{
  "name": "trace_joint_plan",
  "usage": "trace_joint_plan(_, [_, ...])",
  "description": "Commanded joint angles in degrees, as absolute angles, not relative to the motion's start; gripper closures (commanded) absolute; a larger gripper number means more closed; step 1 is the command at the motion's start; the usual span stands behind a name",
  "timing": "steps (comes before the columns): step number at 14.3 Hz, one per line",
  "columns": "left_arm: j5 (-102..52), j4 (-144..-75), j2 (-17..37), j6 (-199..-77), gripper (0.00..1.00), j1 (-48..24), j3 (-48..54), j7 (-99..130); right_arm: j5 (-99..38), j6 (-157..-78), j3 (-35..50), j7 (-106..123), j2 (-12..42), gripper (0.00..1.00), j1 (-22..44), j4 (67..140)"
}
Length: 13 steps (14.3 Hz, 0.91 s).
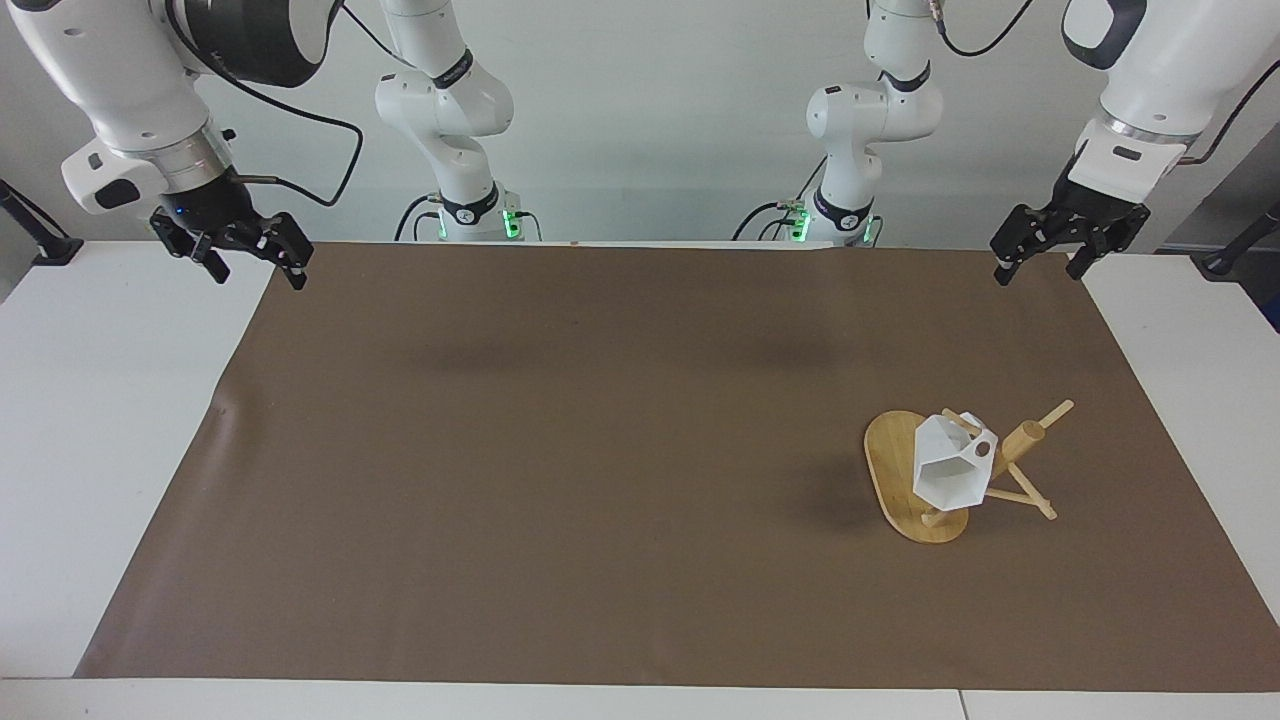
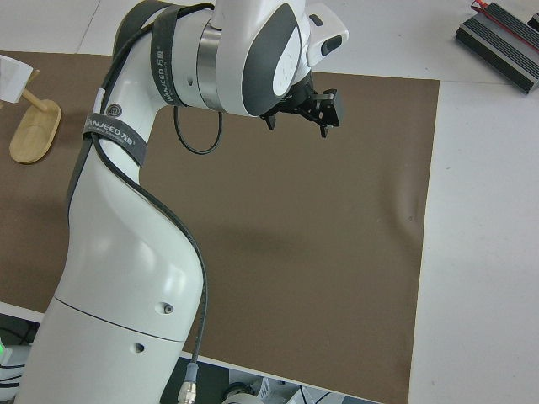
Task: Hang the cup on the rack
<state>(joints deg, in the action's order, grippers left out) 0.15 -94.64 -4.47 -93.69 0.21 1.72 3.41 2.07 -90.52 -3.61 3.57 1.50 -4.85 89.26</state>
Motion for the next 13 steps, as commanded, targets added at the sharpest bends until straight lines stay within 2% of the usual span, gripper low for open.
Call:
trace_joint_plan(1, [-0.53, -96.33, -6.15, -92.99, 0.00, -0.44, 1.32, 2.37, 2.29, -91.05, -3.34, 2.64, 0.44, 0.00, -4.92, 90.44])
trace_joint_plan(13, [-1.05, -96.42, -6.50, -92.20, 0.00, -0.53, 1.49, 2.55, 2.29, -91.05, -3.34, 2.64, 0.44, 0.00, -4.92, 90.44])
